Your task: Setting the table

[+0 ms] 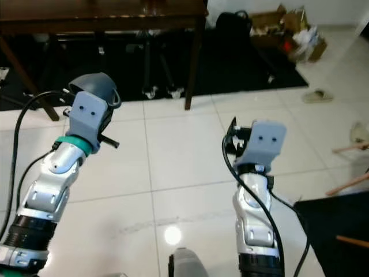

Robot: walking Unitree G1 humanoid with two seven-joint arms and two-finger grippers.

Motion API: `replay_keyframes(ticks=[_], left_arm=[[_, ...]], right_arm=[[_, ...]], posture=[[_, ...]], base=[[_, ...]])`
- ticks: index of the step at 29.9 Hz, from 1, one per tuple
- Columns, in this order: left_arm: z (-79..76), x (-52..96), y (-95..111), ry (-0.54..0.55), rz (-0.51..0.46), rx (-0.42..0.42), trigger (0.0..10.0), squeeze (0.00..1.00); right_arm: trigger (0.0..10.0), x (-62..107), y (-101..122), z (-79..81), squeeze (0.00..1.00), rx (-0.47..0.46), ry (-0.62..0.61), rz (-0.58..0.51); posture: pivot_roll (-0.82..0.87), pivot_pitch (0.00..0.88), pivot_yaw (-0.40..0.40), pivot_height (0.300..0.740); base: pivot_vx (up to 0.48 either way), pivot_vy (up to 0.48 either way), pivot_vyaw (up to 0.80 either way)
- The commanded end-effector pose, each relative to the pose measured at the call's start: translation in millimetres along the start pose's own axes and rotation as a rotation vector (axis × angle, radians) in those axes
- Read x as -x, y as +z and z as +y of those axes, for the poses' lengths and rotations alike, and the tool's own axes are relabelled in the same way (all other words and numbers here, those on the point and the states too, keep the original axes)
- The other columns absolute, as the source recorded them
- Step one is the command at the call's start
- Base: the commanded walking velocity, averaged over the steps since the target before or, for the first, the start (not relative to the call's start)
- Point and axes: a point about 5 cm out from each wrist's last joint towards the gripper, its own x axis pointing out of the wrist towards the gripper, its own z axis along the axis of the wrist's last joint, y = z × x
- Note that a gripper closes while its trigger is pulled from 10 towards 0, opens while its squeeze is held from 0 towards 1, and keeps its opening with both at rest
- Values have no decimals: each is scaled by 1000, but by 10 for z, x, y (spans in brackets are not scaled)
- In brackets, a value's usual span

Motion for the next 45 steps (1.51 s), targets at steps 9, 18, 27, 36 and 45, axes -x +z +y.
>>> replay_keyframes(ticks=[9, 18, 27, 36, 45], left_arm=[[45, 14, -53, 15, 12, -10, 10000, 0], [38, 11, -43, 9, 7, -11, 10000, 0], [56, 10, -34, 11, 0, -20, 10000, 0], [60, 12, -30, 8, -5, -23, 10000, 0], [39, -11, -7, -30, -15, -46, 10000, 0]], right_arm=[[10000, 9, -21, 14, 0, -14, -6, 14], [10000, -18, -25, -27, 0, 6, -41, 18], [10000, -43, 68, 71, 0, -31, 3, -29], [10000, -93, 228, 124, 0, -83, 28, -103], [10000, -92, 197, 105, 0, -76, 4, -92]], posture=[[-35, 20, 68, 740], [-32, 23, 69, 740], [-24, 20, 73, 740], [-22, 19, 71, 740], [-18, 18, 69, 740]], base=[[480, 0, -386], [480, 0, -227], [480, 0, 0], [480, 0, 0], [480, 0, 0]])
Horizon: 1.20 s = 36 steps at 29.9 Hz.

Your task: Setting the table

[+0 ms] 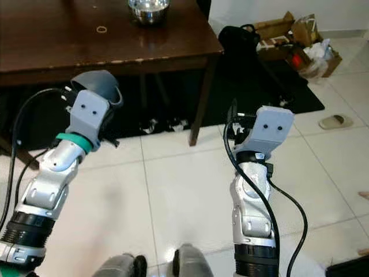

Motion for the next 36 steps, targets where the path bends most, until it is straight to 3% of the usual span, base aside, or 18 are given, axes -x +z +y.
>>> replay_keyframes(ticks=[1, 36], left_arm=[[-11, -11, 10, -13, -7, -15, 10000, 0], [-28, -24, 6, -48, -31, -32, 10000, 0]], right_arm=[[10000, 28, -42, -39, 0, 7, -22, 18], [10000, 31, -96, -44, 0, 27, -17, 30]], posture=[[-21, 18, 71, 740], [-23, 0, 71, 740]], base=[[480, 0, 0], [480, 0, 0]])
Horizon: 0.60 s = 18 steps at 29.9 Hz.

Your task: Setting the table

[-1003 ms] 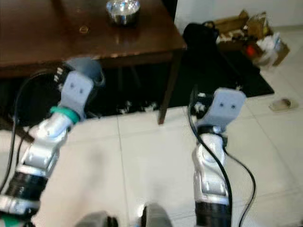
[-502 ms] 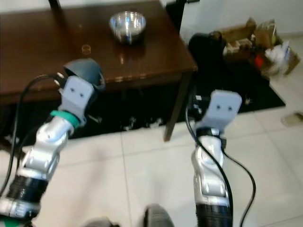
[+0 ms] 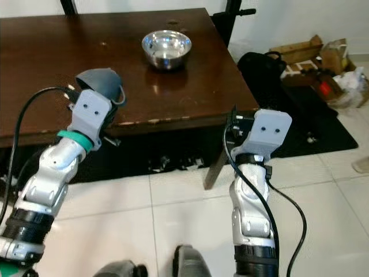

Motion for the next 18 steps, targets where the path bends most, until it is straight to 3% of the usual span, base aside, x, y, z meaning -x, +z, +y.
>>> replay_keyframes(ticks=[1, 9, 10, 12, 14, 16, 18], left_arm=[[33, 28, -32, 3, 8, -16, 10000, 0], [22, 32, -29, -28, -2, -67, 10000, 0], [34, 43, -11, -71, -21, -136, 10000, 0], [43, 49, -6, -91, -28, -167, 10000, 0], [98, 56, 23, -153, -51, -261, 10000, 0], [98, 56, 23, -153, -51, -261, 10000, 0], [146, 52, 59, -214, -71, -331, 10000, 0]], right_arm=[[10000, 11, 0, 8, 0, 5, 1, -4], [10000, 19, -7, 9, 0, 6, -2, 0], [10000, 20, -6, 9, 0, 7, -4, 0], [10000, 20, -7, 8, 0, 7, -5, 0], [10000, 16, -11, 1, 0, 9, -8, 1], [10000, 16, -11, 1, 0, 9, -8, 1], [10000, 9, -14, 1, 0, 9, -10, 1]], posture=[[-23, 0, 71, 740], [-22, 4, 74, 740], [-21, 5, 74, 740], [-21, 5, 74, 740], [-13, 8, 75, 740], [-13, 8, 75, 740], [-10, 8, 75, 740]], base=[[480, 0, 0], [480, 0, 0], [480, 0, 0], [480, 0, 0], [480, 0, 0], [480, 0, 0], [480, 0, 0]])
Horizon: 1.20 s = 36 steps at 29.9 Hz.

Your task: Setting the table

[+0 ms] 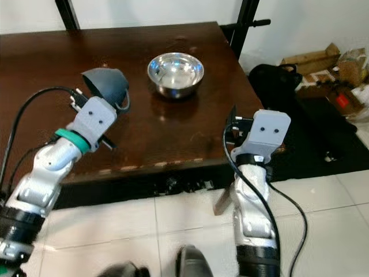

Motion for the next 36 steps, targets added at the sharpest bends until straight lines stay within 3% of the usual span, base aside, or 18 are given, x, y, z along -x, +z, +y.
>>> replay_keyframes(ticks=[1, 4, 6, 7, 8, 9, 11, 16, 20, 24, 33, 36], left_arm=[[41, 33, -36, -51, 4, -59, 10000, 0], [73, 32, -1, -140, -26, -115, 10000, 0], [76, 55, 37, -254, -47, -181, 10000, 0], [76, 55, 37, -254, -47, -181, 10000, 0], [93, 88, 73, -362, -67, -266, 10000, 0], [93, 88, 73, -362, -67, -266, 10000, 0], [147, 144, 130, -566, -93, -452, 10000, 0], [197, 159, 159, -678, -101, -549, 10000, 0], [198, 125, 76, -874, -62, -711, 10000, 0], [115, 92, -26, -1002, -26, -800, 10000, 0], [77, -27, 37, -1051, -55, -862, 10000, 0], [-4, -77, 63, -1132, -85, -908, 10000, 12]], right_arm=[[10000, 12, -11, 37, 0, -5, 6, 5], [10000, 4, -10, 44, 0, -6, 6, 3], [10000, 0, -9, 47, 0, -7, 5, 2], [10000, 0, -9, 47, 0, -7, 5, 2], [10000, -2, -12, 47, 0, -7, 4, 2], [10000, -2, -12, 47, 0, -7, 4, 2], [10000, -8, -18, 55, 0, -8, 3, 4], [10000, -11, -21, 67, 0, -11, 4, 4], [10000, 11, -52, 100, 0, -21, 7, 16], [10000, 27, -69, 156, 0, -29, 20, 25], [10000, 16, -59, 142, 0, -29, 18, 22], [10000, 18, -64, 122, 0, -24, 15, 22]], posture=[[-10, 8, 75, 740], [-10, 8, 76, 740], [-10, 9, 76, 740], [-10, 9, 76, 740], [-3, 7, 78, 740], [-3, 7, 78, 740], [6, 7, 77, 740], [8, 9, 80, 740], [32, 23, 80, 740], [29, 26, 80, 740], [19, 28, 82, 740], [19, 28, 81, 740]], base=[[480, 0, 0], [449, 0, 0], [334, 0, 0], [277, 0, 0], [0, 0, 0], [0, 0, 0], [0, 0, 0], [0, 0, 0], [0, 0, 0], [0, 0, 0], [0, 0, 0], [0, 0, 0]])
